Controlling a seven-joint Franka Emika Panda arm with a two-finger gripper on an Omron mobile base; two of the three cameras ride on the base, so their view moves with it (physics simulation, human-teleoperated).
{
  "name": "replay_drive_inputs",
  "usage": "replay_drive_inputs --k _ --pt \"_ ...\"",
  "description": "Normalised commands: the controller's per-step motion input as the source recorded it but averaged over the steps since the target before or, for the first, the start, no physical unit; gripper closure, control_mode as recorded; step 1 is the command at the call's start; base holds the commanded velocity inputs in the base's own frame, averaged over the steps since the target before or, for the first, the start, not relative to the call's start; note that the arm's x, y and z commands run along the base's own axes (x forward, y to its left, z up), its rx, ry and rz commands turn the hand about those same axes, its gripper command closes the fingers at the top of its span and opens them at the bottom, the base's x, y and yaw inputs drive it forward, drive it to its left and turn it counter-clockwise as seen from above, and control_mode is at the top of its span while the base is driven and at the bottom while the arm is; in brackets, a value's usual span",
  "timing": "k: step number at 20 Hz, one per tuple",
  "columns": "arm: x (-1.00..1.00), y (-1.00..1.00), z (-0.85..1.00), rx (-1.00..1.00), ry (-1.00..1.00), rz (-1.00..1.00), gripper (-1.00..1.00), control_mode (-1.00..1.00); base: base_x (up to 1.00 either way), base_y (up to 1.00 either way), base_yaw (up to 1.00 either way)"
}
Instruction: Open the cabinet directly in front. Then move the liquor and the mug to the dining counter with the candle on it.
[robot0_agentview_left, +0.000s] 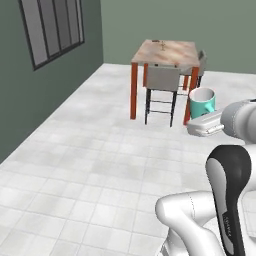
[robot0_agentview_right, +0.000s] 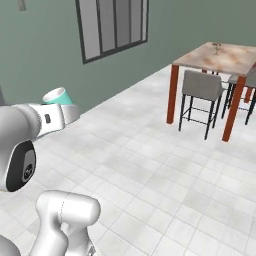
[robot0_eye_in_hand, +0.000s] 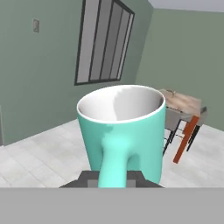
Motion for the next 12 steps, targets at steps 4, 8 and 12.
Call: replay_drive_inputs --k 4,8,12 --pt "0.00 0.00 0.00 0.00 0.00 0.00 1.00 1.00 0.26 0.37 -0.26" --pt "0.00 0.00 0.00 0.00 0.00 0.00 1.00 1.00 0.29 0.42 -0.27" --pt "0.00 0.00 0.00 0.00 0.00 0.00 1.00 1.00 0.33 0.48 -0.27"
